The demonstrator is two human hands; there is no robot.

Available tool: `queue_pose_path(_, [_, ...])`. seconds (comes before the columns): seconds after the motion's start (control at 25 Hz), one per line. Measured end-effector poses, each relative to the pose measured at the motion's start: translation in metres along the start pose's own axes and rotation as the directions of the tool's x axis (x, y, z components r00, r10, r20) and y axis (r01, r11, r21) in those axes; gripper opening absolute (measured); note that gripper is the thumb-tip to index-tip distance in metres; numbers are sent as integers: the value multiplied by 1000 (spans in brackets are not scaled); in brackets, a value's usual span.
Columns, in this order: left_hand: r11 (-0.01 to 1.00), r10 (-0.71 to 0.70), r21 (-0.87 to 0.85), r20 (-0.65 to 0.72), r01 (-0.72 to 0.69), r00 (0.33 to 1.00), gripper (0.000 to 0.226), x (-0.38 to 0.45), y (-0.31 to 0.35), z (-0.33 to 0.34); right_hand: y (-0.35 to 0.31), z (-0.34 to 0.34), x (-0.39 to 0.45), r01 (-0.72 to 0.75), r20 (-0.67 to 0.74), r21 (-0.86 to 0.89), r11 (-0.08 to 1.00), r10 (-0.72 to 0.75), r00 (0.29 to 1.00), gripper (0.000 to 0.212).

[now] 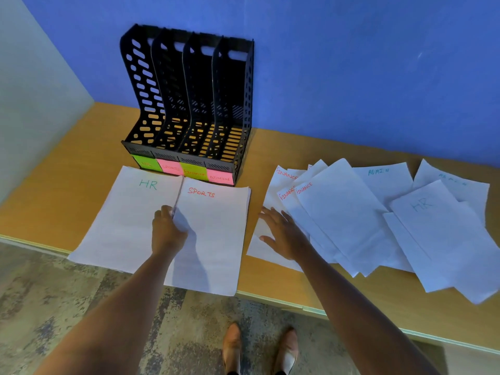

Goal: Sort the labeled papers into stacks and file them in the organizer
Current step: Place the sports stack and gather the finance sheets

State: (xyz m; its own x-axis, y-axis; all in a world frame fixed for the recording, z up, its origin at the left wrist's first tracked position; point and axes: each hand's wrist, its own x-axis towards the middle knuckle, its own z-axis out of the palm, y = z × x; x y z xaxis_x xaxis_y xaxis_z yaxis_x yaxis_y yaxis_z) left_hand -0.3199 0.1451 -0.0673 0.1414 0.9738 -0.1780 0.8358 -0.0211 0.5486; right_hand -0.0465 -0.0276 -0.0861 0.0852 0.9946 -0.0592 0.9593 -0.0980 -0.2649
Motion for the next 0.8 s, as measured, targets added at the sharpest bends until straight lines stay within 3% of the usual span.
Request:
queue_pose_path(0.16, [970, 163, 187, -13, -157, 987, 74, -6, 14, 5, 1, -3, -15, -114, -188, 60, 992, 123, 974, 64])
queue_pose_path(0.32, [970, 234, 74, -2, -233, 972, 64, -16, 45, 20, 20, -11, -35, -373, -313, 261, 890, 444, 840, 65])
queue_pose_path(0.44, [962, 269, -43, 6, -269, 963, 55, -28, 68, 37, 49, -18, -53, -544, -240, 383, 747, 649, 722, 66])
queue_pose_path(0.6, [927, 333, -205, 56, -315, 941, 47, -43, 99, 64, 74, -19, -72, -698, -11, 273, 662, 728, 686, 79])
queue_pose_path(0.68, [908, 340, -285, 69, -309, 938, 43, -51, 113, 75, 74, -20, -70, -682, 43, 116, 722, 682, 730, 66])
queue_pose_path(0.8, [868, 367, -395, 101, -301, 925, 29, -61, 135, 90, 74, -28, -63, -621, -8, -72, 781, 622, 783, 36])
